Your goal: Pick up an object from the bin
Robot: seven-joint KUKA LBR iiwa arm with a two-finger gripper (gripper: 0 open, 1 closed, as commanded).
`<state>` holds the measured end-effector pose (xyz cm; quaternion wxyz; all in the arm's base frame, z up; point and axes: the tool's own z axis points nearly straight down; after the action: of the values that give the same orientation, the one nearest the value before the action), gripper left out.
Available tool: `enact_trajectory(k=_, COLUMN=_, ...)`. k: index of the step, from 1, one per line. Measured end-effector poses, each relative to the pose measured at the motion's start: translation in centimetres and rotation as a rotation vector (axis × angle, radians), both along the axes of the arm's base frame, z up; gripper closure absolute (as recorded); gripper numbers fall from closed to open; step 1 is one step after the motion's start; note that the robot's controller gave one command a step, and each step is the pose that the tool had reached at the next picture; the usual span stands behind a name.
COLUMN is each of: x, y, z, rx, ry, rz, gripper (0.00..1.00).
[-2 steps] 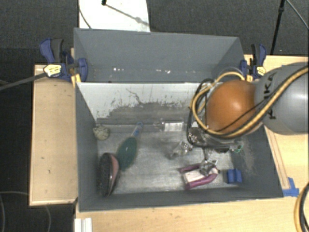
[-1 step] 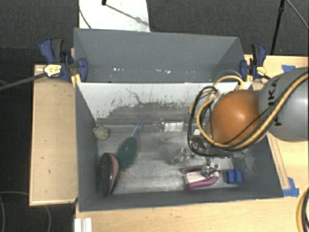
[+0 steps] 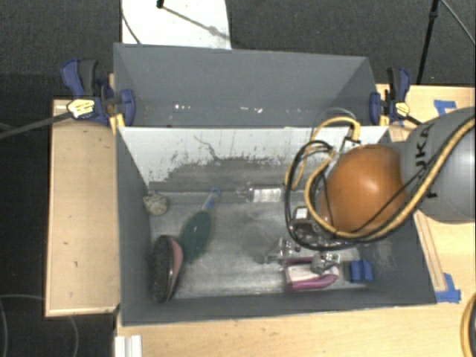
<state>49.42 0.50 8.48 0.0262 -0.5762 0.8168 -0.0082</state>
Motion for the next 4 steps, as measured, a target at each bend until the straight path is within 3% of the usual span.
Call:
enact_trajectory(k=1, x=-0.3, y=-0.6, z=3.7, rx=-0.019, ry=0.045, rz=0.162, gripper=0.0)
enact_trajectory(k=2, x=0.8, y=-2.8, z=-0.2, rx=-0.027, ry=0.047, rz=0.492, gripper=0.0)
enact_trajectory(k=3, x=1.4, y=-2.4, z=-0.3, rx=-0.035, ry=0.051, rz=0.536, gripper=0.0)
enact_trajectory(k=4, x=1.4, y=1.0, z=-1.3, rx=-0.033, ry=0.039, rz=0.725, gripper=0.0)
